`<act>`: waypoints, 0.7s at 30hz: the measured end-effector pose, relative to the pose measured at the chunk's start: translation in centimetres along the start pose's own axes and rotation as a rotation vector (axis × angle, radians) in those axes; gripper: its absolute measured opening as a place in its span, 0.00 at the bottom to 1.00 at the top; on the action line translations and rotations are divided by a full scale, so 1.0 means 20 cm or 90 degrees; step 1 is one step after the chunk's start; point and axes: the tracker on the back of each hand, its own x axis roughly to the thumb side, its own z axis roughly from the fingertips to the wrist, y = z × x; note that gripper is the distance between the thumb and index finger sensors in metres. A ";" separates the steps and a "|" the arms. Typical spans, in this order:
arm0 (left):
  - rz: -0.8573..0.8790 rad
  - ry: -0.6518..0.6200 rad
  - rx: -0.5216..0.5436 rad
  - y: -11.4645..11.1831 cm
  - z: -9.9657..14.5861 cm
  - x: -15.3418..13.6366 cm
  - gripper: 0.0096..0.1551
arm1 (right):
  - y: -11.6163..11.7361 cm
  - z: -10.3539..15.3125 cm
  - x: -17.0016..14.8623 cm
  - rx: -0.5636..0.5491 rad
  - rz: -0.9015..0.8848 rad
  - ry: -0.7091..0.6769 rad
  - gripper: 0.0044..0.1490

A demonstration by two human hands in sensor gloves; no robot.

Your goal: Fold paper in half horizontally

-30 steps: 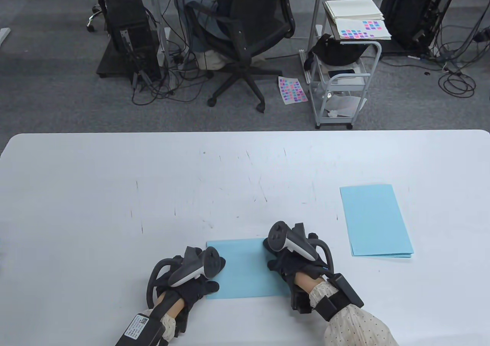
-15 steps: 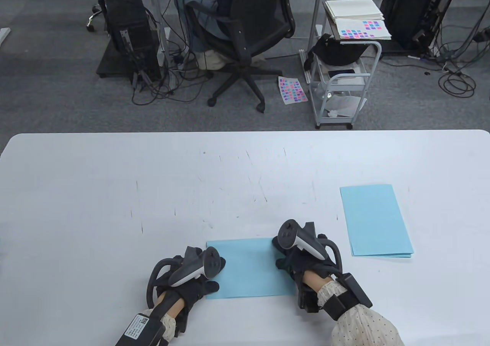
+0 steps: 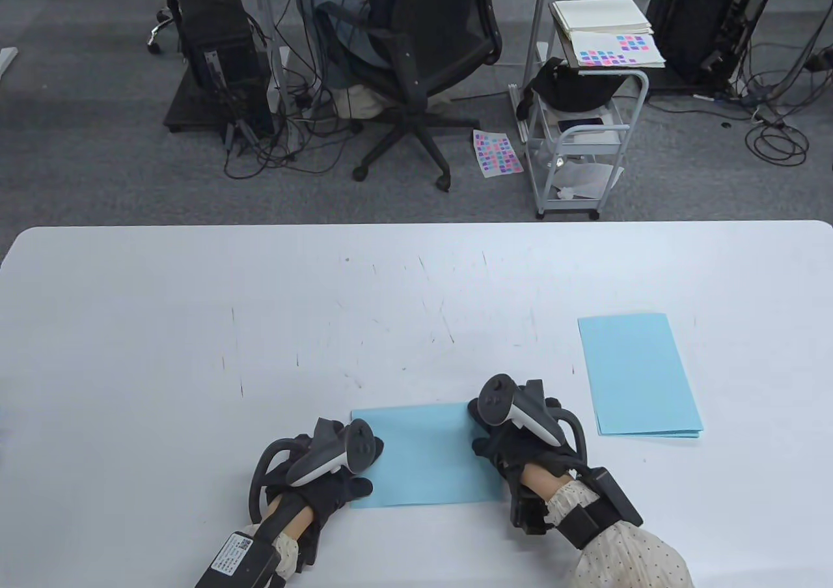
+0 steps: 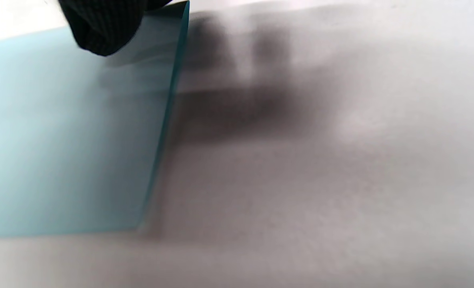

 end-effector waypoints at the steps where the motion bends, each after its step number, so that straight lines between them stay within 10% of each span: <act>1: 0.000 0.000 0.000 0.00 0.00 0.00 0.39 | -0.01 0.01 0.00 -0.003 0.000 -0.004 0.43; 21: -0.014 0.013 -0.011 0.07 0.00 0.04 0.41 | 0.18 0.13 -0.02 0.035 0.022 -0.113 0.41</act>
